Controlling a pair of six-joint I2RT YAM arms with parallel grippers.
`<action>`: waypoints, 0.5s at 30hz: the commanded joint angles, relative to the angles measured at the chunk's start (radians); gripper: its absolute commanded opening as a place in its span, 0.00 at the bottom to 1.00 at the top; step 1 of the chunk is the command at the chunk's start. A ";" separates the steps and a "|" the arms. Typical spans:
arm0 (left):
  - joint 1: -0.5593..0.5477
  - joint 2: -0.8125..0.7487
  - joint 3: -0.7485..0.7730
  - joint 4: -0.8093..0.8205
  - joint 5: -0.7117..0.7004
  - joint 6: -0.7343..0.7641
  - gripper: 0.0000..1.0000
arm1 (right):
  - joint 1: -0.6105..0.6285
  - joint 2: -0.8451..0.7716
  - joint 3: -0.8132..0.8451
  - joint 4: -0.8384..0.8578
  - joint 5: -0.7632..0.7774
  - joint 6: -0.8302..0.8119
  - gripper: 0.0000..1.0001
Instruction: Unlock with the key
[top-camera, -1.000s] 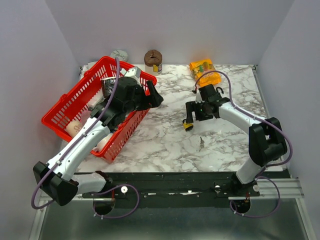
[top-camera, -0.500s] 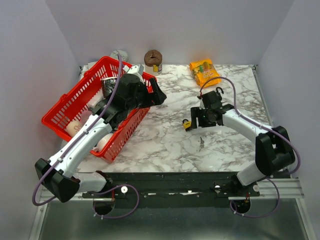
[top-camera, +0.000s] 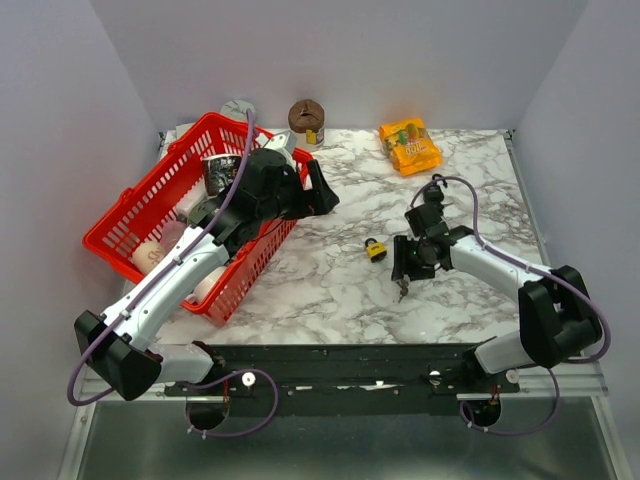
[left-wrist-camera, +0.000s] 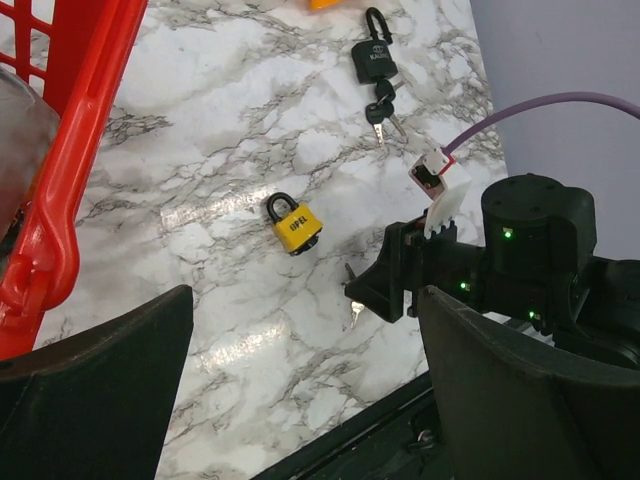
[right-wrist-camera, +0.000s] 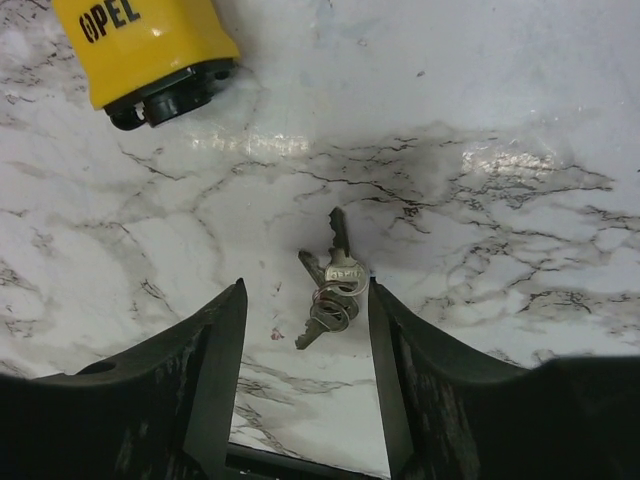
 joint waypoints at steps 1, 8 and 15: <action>-0.006 -0.004 -0.007 -0.039 0.021 0.015 0.98 | 0.027 0.029 -0.027 0.009 -0.012 0.057 0.58; -0.006 -0.013 0.001 -0.071 0.016 0.038 0.98 | 0.051 0.067 -0.031 0.001 0.027 0.122 0.52; -0.006 -0.014 0.005 -0.086 0.021 0.061 0.99 | 0.062 0.073 -0.044 -0.019 0.079 0.163 0.45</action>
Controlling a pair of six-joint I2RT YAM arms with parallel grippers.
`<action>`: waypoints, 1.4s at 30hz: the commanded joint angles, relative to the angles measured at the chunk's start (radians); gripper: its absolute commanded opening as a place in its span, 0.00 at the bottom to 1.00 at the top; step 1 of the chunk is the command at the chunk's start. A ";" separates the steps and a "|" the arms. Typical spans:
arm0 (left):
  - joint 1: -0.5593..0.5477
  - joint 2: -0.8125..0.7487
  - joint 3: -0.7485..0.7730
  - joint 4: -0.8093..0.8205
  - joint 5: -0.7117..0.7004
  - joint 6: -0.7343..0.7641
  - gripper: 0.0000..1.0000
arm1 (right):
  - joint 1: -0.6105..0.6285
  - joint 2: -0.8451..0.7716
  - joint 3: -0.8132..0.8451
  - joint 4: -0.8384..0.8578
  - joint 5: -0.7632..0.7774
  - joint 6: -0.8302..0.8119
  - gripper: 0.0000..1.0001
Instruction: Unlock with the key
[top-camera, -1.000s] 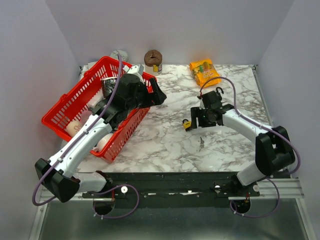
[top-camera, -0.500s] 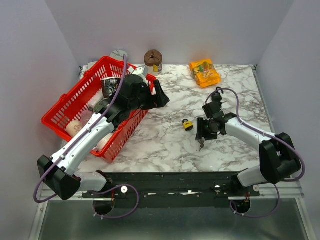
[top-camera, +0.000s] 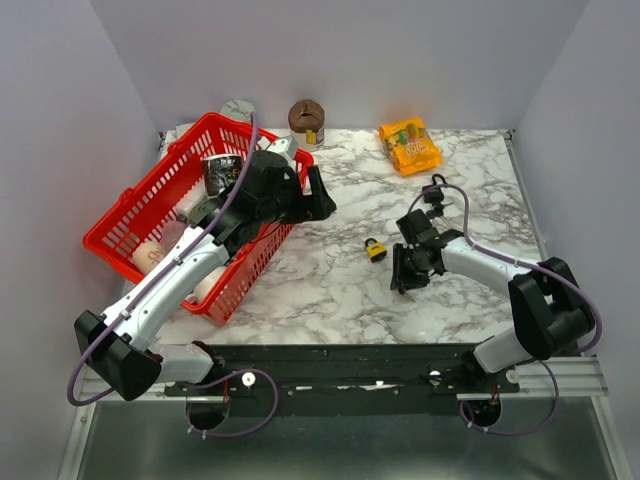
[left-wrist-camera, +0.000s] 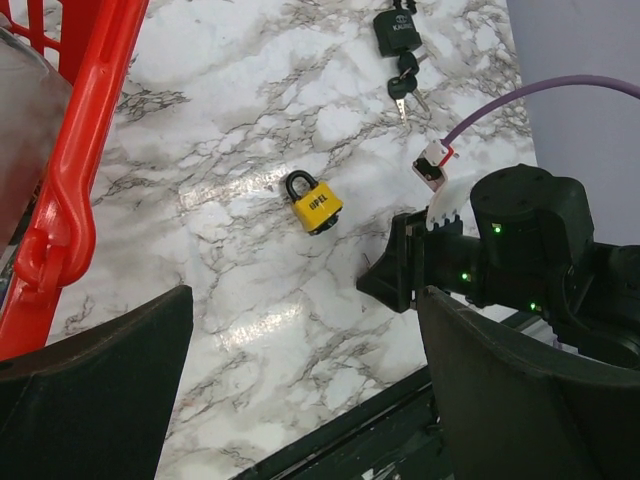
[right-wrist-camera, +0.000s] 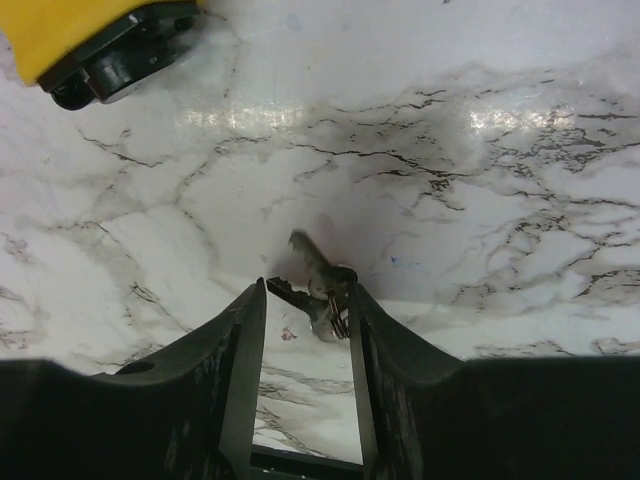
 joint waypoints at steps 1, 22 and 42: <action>-0.007 -0.018 0.005 -0.029 0.021 0.034 0.99 | 0.013 0.017 -0.024 -0.022 0.069 0.048 0.44; -0.006 -0.053 -0.039 0.029 0.055 0.028 0.99 | 0.014 -0.063 -0.021 0.045 0.023 -0.024 0.01; -0.119 0.234 0.129 0.087 0.150 -0.031 0.97 | 0.013 -0.378 -0.099 0.163 -0.072 -0.195 0.01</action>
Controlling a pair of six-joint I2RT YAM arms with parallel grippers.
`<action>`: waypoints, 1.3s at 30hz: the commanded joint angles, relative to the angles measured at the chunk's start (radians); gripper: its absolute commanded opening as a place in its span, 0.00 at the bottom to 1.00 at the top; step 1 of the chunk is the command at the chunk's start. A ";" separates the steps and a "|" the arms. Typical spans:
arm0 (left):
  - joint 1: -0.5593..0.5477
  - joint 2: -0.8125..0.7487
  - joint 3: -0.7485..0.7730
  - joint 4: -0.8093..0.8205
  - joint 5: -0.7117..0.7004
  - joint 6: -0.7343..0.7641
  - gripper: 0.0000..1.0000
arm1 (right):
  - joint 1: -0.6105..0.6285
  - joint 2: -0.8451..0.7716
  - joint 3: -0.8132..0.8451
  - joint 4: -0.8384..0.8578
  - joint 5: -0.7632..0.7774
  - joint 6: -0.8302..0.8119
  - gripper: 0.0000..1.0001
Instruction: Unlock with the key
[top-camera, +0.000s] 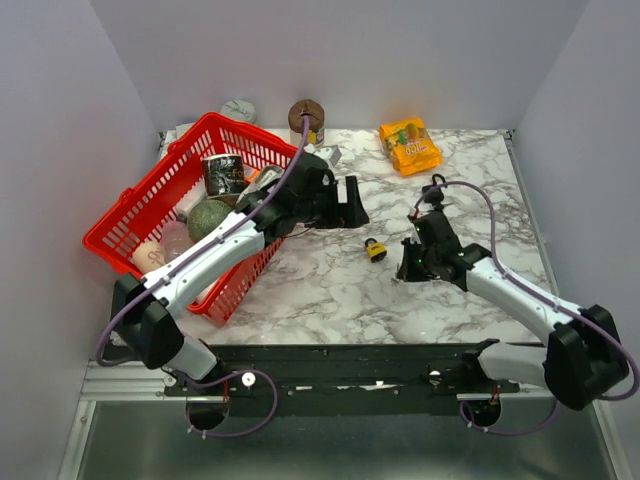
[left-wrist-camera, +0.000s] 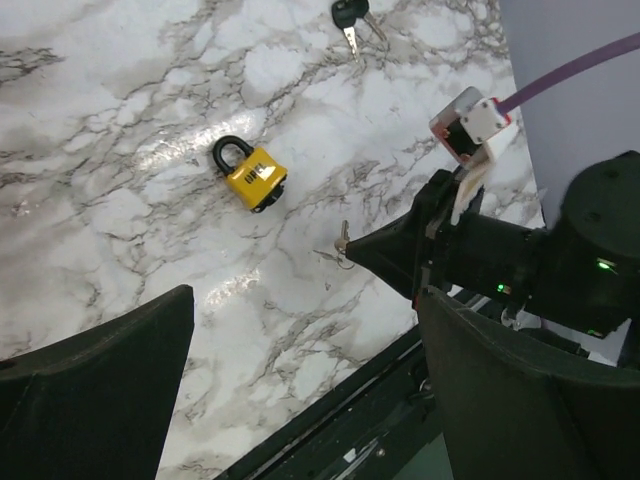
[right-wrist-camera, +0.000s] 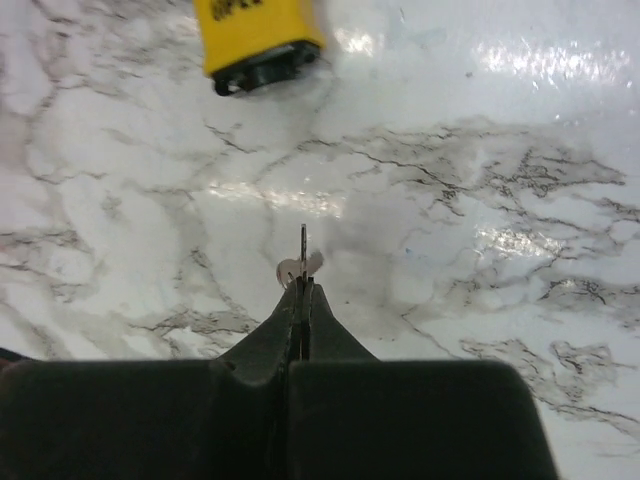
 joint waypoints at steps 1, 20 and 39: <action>-0.035 0.092 0.110 0.002 0.075 -0.021 0.96 | 0.008 -0.174 -0.008 0.089 -0.119 -0.083 0.01; -0.100 0.426 0.451 -0.144 0.224 -0.165 0.87 | 0.014 -0.344 0.057 0.111 0.025 -0.198 0.01; -0.107 0.494 0.468 -0.096 0.264 -0.240 0.80 | 0.027 -0.399 0.055 0.138 0.102 -0.283 0.01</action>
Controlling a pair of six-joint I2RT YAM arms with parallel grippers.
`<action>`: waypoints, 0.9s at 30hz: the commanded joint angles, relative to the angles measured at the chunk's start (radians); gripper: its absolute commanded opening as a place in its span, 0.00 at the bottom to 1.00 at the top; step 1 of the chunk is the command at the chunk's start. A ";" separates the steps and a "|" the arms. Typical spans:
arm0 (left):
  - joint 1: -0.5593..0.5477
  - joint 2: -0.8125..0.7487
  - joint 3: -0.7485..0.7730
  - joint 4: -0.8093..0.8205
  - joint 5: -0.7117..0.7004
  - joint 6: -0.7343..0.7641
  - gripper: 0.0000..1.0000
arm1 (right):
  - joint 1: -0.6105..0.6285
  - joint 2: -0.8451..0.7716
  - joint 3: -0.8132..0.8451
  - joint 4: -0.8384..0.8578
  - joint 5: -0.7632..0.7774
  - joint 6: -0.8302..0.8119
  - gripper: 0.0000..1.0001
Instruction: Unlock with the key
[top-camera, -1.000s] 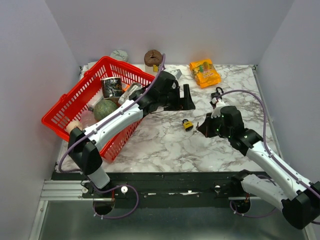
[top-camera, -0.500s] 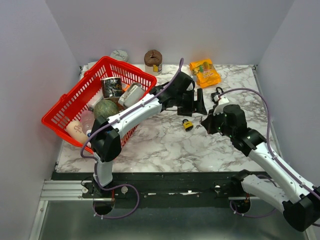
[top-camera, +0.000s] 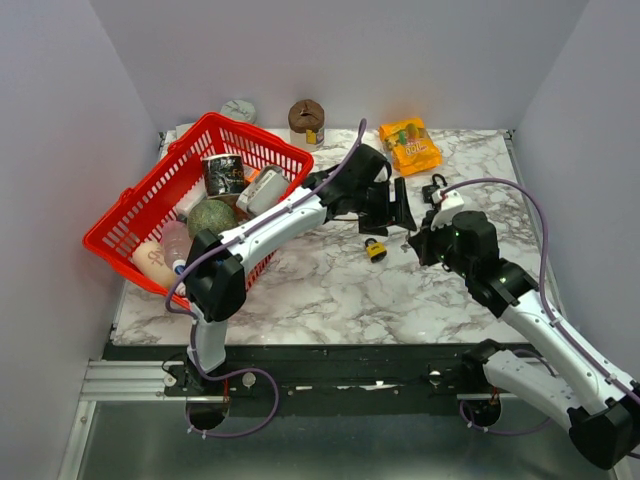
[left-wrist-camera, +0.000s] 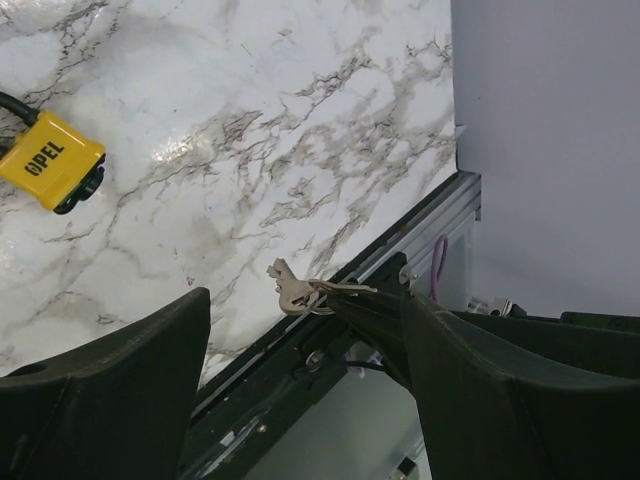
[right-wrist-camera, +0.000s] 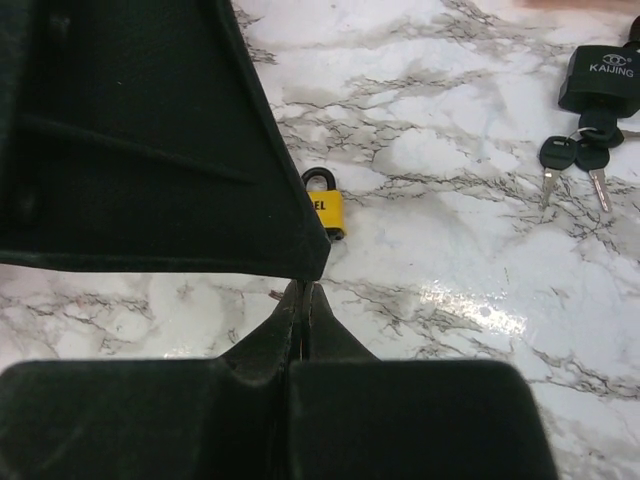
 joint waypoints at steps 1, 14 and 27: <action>-0.011 0.038 0.044 0.016 0.041 -0.031 0.78 | 0.012 -0.011 0.021 0.035 0.027 -0.040 0.01; -0.025 0.061 0.058 0.017 0.058 -0.040 0.34 | 0.044 0.023 0.017 0.059 0.042 -0.086 0.01; -0.027 0.063 0.044 0.033 0.076 -0.043 0.00 | 0.089 0.051 0.018 0.062 0.059 -0.087 0.01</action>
